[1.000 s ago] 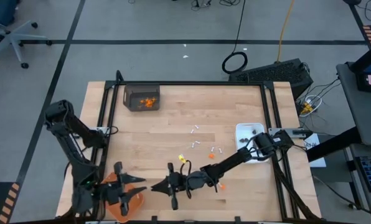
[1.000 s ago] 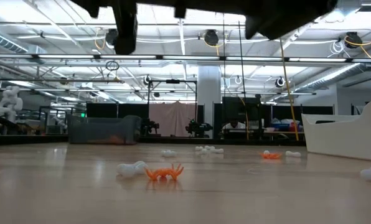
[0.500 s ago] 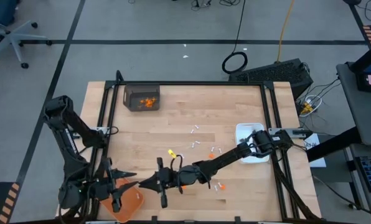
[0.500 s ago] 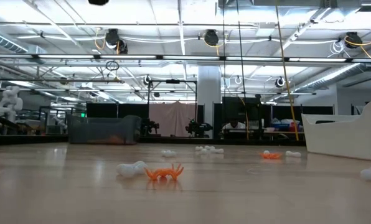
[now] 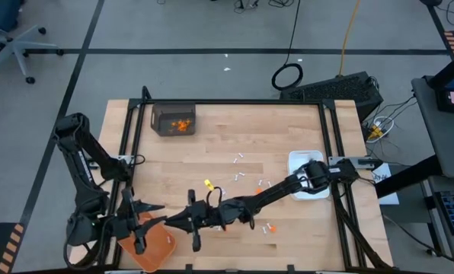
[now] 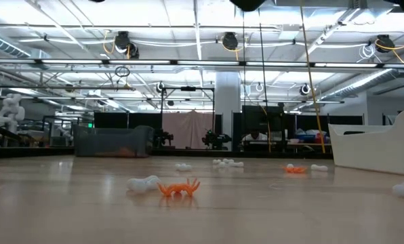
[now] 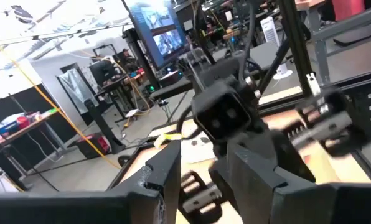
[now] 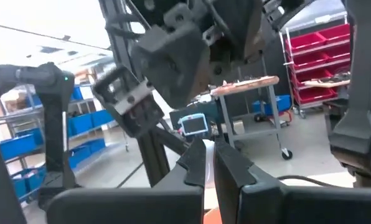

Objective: Sort Halloween decoration
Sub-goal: Put the white bone toy into the orange bin

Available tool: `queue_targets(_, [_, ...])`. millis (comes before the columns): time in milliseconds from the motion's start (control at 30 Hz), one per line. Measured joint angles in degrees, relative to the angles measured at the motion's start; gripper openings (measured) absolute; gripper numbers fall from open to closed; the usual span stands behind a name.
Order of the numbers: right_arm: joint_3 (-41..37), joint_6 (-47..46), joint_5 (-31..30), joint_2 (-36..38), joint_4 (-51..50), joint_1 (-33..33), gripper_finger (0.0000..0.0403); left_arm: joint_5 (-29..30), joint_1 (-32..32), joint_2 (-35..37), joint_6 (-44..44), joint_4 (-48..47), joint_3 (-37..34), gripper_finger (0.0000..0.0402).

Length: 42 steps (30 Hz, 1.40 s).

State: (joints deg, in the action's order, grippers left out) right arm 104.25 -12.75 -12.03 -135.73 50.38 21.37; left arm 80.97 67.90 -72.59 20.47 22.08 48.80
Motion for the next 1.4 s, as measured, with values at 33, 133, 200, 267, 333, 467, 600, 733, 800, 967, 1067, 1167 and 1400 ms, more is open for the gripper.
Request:
queue_targets(33, [1.0, 0.0, -0.1, -1.0, 0.0, 0.0, 0.0000, 0.0, 0.0, 0.2, 0.0, 0.0, 0.0, 0.0129])
queue_targets(133, [5.1, -0.4, 0.1, -4.8, 0.1, 0.0, 0.0000, -0.1, 0.0, 0.3, 0.0, 0.0, 0.0, 0.0129])
queue_targets(200, [10.1, -1.1, 0.5, -8.7, -2.0, 0.0, 0.0000, -0.2, 0.0, 0.3, 0.1, -0.1, 0.0, 0.0129])
queue_targets(267, [15.4, -1.6, 1.8, -12.7, -5.2, 0.0, 0.0000, -0.2, 0.0, 0.3, 0.5, -0.1, 0.0, 0.0129])
queue_targets(333, [20.2, -1.7, 1.9, -16.1, -8.8, 0.0, 0.0000, -0.2, 0.0, 0.3, 0.5, 0.0, 0.0, 0.0129])
queue_targets(467, [26.0, -1.5, 3.3, -20.0, -12.9, -0.1, 0.0000, -0.4, 0.0, 0.3, 0.4, 0.1, 0.0, 0.0129])
queue_targets(600, [26.5, -1.4, 3.3, -20.8, -14.6, -0.4, 0.0000, -0.4, 0.0, 0.3, 0.4, -0.1, 0.0, 0.0129])
queue_targets(733, [26.5, -1.2, 3.2, -20.8, -16.9, -0.5, 0.0005, -0.4, 0.0, 0.3, 0.4, -0.1, 0.0, 0.0129])
queue_targets(800, [26.5, -1.6, 3.3, -20.7, -17.6, -0.5, 0.0011, -0.4, 0.0, 0.3, 0.4, -0.1, 0.0, 0.0129])
queue_targets(967, [26.5, -2.8, 3.3, -20.8, -20.2, -0.3, 0.0027, -0.4, 0.0, 0.3, 0.4, -0.2, 0.0, 0.0129])
queue_targets(1067, [26.5, -3.6, 3.3, -20.7, -21.8, -0.1, 0.0038, -0.4, 0.0, 0.3, 0.4, -0.1, 0.0, 0.0129])
queue_targets(1167, [26.4, -4.8, 3.8, -20.7, -22.6, 0.1, 0.0056, -0.4, 0.0, 0.3, 0.4, -0.1, 0.0, 0.0129])
queue_targets(1400, [26.4, -7.1, 5.0, -20.7, -25.1, 0.1, 0.0115, -0.4, 0.0, 0.3, -0.1, -0.1, 0.0, 0.0129])
